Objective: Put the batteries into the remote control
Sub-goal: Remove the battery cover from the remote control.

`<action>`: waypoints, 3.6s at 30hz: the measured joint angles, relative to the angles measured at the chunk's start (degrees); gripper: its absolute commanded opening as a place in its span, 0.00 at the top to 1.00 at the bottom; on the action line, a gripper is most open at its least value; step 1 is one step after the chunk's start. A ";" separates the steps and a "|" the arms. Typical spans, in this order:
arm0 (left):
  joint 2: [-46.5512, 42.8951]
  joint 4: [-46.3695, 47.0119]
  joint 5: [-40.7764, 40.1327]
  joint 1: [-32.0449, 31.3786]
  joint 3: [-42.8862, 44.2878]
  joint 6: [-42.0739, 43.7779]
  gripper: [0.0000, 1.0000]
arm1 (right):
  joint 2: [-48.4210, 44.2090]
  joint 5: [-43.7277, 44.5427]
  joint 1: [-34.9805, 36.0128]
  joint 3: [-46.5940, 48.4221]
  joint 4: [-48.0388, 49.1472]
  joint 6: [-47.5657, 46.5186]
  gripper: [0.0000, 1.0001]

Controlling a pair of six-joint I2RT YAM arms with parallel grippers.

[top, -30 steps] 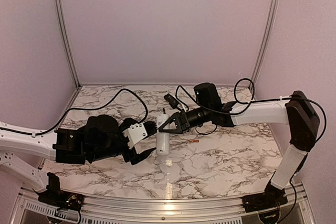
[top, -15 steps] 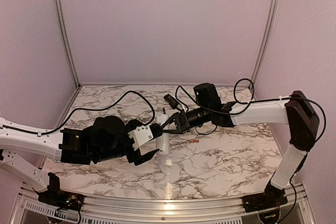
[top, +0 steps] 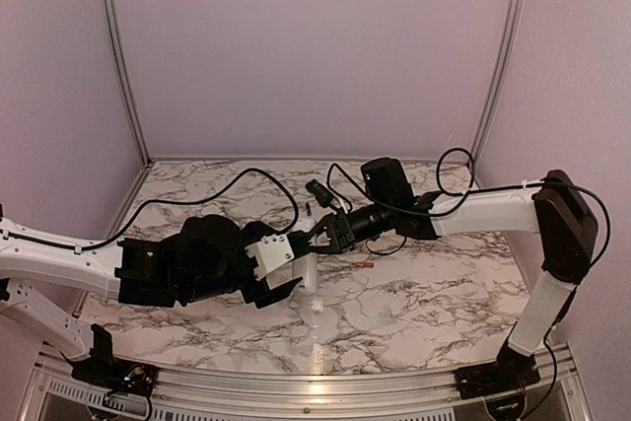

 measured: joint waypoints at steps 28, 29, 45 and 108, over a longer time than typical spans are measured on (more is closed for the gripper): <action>3.21 -3.67 1.49 -0.31 1.46 1.36 0.11 | 0.22 -0.44 0.35 0.02 -0.20 0.04 0.95; 3.28 -3.67 1.49 -0.33 1.55 1.40 0.11 | 0.22 -0.44 0.35 0.02 -0.20 0.04 0.95; 4.31 -3.67 1.99 -0.33 2.34 1.42 0.09 | 0.66 -0.42 0.52 0.02 -0.20 0.24 0.96; 2.45 -2.19 6.03 1.70 1.42 -1.57 0.06 | 1.68 -1.92 0.72 1.09 0.46 1.92 1.00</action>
